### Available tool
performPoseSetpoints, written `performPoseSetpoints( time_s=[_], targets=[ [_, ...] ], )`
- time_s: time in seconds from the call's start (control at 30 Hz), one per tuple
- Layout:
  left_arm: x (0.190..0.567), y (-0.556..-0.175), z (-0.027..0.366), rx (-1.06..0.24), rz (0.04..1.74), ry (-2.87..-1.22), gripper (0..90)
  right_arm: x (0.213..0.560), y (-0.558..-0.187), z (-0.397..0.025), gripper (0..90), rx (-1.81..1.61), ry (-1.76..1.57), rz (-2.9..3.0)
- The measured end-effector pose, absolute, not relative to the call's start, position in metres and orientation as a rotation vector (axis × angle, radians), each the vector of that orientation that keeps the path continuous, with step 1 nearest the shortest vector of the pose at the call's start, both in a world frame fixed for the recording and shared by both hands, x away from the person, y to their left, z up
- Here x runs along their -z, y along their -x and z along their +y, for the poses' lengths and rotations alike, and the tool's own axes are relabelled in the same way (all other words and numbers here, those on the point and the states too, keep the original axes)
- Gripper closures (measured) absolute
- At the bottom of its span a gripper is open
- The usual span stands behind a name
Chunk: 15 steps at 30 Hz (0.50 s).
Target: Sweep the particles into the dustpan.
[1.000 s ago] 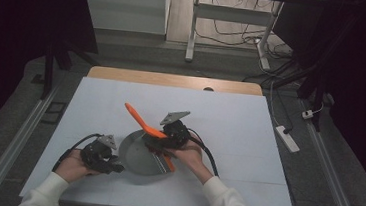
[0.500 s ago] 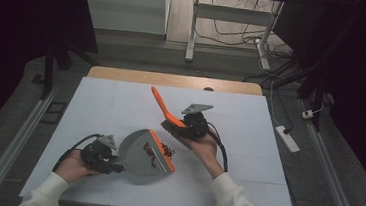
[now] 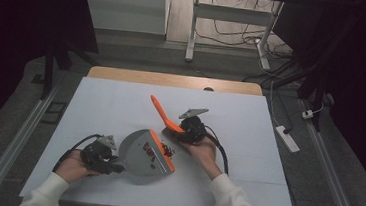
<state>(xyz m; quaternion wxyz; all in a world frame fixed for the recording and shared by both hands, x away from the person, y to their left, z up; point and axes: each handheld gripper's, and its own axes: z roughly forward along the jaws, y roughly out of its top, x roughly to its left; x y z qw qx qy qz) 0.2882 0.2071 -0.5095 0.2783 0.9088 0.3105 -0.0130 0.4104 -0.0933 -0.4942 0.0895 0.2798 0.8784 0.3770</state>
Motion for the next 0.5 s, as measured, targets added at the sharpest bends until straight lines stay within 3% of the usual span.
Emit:
performPoseSetpoints(
  time_s=[0.5],
  targets=[
    [0.510,-0.288,0.206,0.032,0.835,-2.441,61.8,0.483,-0.378,-0.070,70.0,-1.324,-0.743,2.680]
  ],
)
